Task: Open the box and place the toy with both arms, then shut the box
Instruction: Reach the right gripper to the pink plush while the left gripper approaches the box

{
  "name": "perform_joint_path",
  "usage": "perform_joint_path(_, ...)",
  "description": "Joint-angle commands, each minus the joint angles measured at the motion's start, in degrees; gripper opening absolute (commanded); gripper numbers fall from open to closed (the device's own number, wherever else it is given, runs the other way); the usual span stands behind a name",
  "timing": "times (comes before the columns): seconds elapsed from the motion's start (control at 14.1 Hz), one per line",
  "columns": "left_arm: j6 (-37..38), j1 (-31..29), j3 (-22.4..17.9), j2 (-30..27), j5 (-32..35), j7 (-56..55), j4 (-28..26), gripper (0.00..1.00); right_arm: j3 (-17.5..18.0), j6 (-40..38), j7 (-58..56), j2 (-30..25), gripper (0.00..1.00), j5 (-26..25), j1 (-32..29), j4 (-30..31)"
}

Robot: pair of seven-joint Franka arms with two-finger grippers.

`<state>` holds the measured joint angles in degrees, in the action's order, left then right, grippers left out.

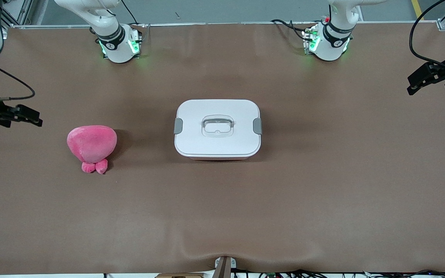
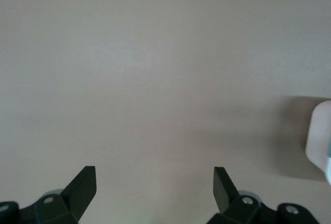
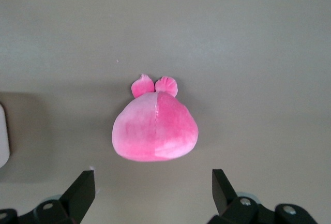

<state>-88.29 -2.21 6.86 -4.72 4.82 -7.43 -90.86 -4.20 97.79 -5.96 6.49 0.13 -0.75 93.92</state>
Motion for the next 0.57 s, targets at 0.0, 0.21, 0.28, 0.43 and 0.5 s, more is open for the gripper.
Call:
perform_joint_path(0.0, 1.4, 0.4, 2.1, 0.9, 1.7, 0.1, 1.8, 1.0, -0.3, 3.1, -0.7, 2.6, 1.0, 0.6, 0.4, -0.5)
perform_joint_path(0.21, 1.4, 0.6, 2.5, 1.6, 0.5, -3.4, 1.9, 1.0, -0.2, 8.8, -0.6, 8.6, 1.0, 0.7, 0.6, -0.3)
perform_joint_path(0.28, 1.4, 0.7, 2.8, 1.7, -1.2, -5.8, 1.9, 1.0, -0.1, 10.4, -0.6, 9.9, 1.0, 0.7, 0.6, -0.2)
perform_joint_path(0.43, 1.4, 0.6, 4.6, 2.7, -2.7, -12.5, 1.8, 1.0, -0.1, 12.2, -0.6, 13.0, 1.0, 0.7, 0.9, -0.3)
perform_joint_path(0.5, 1.3, 0.6, 6.1, 3.0, -3.7, -15.9, 1.9, 1.0, 0.0, 13.0, -0.5, 14.8, 1.0, 0.7, 1.0, -0.3)
